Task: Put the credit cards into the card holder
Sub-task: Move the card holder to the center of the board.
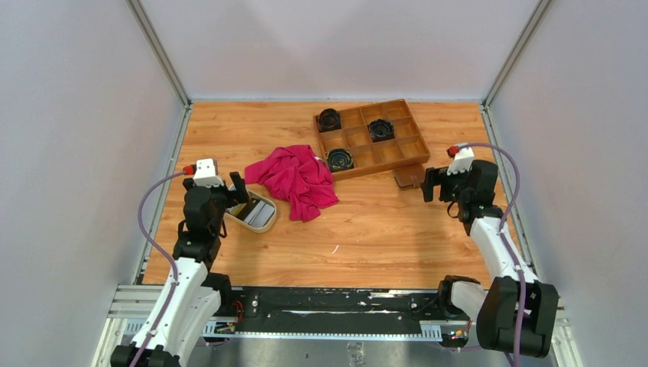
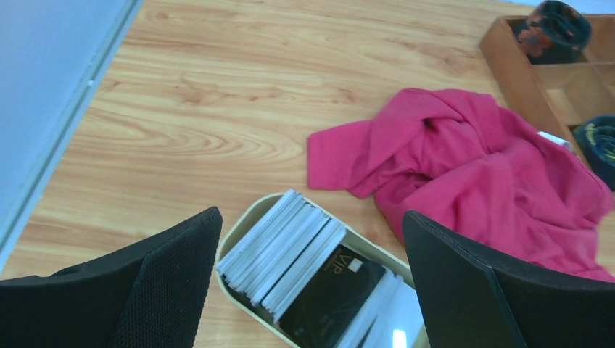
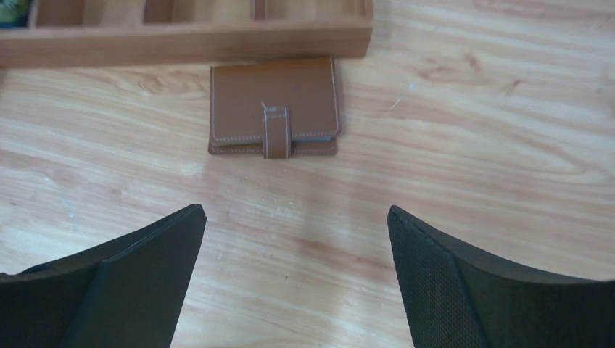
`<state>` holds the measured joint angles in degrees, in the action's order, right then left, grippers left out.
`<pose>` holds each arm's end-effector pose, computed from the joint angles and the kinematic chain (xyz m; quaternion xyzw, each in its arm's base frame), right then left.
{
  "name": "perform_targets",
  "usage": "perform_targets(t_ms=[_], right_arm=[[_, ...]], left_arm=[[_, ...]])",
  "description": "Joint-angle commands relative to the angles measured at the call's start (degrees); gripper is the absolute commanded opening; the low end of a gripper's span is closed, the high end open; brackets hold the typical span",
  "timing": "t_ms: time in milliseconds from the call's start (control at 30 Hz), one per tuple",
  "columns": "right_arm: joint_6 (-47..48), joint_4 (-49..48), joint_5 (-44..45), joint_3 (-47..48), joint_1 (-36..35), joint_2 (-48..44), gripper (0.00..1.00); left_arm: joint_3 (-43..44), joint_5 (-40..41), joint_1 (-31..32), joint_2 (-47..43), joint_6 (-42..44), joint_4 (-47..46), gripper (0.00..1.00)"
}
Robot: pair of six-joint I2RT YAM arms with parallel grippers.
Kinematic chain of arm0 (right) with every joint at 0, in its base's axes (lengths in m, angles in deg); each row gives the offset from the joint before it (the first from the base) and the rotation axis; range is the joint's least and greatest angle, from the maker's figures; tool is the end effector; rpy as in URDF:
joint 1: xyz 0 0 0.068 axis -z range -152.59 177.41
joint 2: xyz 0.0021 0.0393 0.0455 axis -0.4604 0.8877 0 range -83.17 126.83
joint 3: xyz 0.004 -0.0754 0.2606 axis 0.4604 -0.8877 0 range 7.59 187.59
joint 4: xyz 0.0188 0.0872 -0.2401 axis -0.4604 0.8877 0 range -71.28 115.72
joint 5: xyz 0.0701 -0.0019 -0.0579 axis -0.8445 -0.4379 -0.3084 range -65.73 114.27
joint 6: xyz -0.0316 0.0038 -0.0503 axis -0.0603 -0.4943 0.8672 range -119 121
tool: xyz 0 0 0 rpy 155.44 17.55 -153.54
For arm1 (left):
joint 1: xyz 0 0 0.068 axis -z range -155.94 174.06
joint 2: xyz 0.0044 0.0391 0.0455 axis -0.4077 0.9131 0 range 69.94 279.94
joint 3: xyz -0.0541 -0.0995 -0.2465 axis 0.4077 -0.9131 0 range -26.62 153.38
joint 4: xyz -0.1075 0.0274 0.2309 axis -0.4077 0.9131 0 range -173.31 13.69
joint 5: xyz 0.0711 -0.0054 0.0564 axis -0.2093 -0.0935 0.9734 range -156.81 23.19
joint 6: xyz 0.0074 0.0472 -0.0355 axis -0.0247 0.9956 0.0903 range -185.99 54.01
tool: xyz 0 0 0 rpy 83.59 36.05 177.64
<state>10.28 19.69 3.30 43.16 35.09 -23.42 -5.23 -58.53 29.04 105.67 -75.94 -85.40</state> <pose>0.2345 -0.0159 0.2482 -0.1092 0.8285 0.0742 0.5441 0.1680 -0.0083 0.2408 -0.0789 0.7738 -0.0256 0.6280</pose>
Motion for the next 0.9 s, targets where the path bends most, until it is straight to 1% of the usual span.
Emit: perform_targets(t_ms=[0, 67, 100, 200, 300, 367, 467, 500, 600, 667, 733, 800, 867], right_arm=[[-2.0, -20.3, 2.5, -9.9, 0.0, 0.8, 1.0], [-2.0, -30.2, 3.8, -15.6, -0.3, 1.6, 1.0], [-2.3, -37.5, 3.8, -19.5, -0.4, 2.5, 1.0], [-3.1, -51.0, 3.7, -24.8, -0.7, 7.2, 1.0], [-3.4, -53.1, 7.3, -25.4, -1.6, 8.4, 1.0], [-3.1, -60.0, 10.0, -27.3, -3.2, 12.4, 1.0], [-0.3, -71.8, 15.6, -28.4, -7.2, 21.5, 1.0], [0.2, -72.7, 16.5, -27.9, -8.2, 22.7, 1.0], [0.5, -56.1, 16.0, -22.7, -8.9, 18.5, 1.0], [-1.3, -57.8, 18.6, -22.3, -8.6, 20.0, 1.0], [-2.4, -56.4, 20.8, -21.4, -8.6, 20.0, 1.0], [-3.2, -55.0, 24.2, -21.0, -8.6, 20.0, 1.0], [-3.2, -54.9, 24.3, -21.0, -8.6, 20.0, 1.0]], left_arm=[[-1.7, 6.8, -0.4, 0.9, 2.5, -9.5, 1.0], [-3.0, 7.2, -0.4, 1.0, 1.7, -11.9, 1.0], [-3.4, 7.1, -0.4, 0.8, 1.5, -12.6, 1.0], [-3.5, 5.8, -0.4, -0.5, 1.7, -12.6, 1.0], [-3.8, 3.8, -0.3, -3.8, 1.8, -12.5, 1.0], [-4.2, 2.5, -0.4, -6.2, 1.8, -12.5, 1.0], [-4.7, 0.0, -0.4, -9.2, 2.0, -12.3, 1.0], [-4.8, -0.8, -0.4, -10.0, 2.3, -12.2, 1.0], [-5.2, -3.1, -0.4, -11.6, 2.7, -12.0, 1.0], [-5.2, -4.3, -0.4, -12.2, 3.1, -11.4, 1.0], [-4.1, -5.2, -0.4, -12.1, 3.2, -9.7, 1.0], [-2.0, -6.3, -0.4, -11.5, 3.5, -6.4, 1.0], [0.9, -7.4, -0.4, -10.6, 4.0, -1.5, 1.0]])
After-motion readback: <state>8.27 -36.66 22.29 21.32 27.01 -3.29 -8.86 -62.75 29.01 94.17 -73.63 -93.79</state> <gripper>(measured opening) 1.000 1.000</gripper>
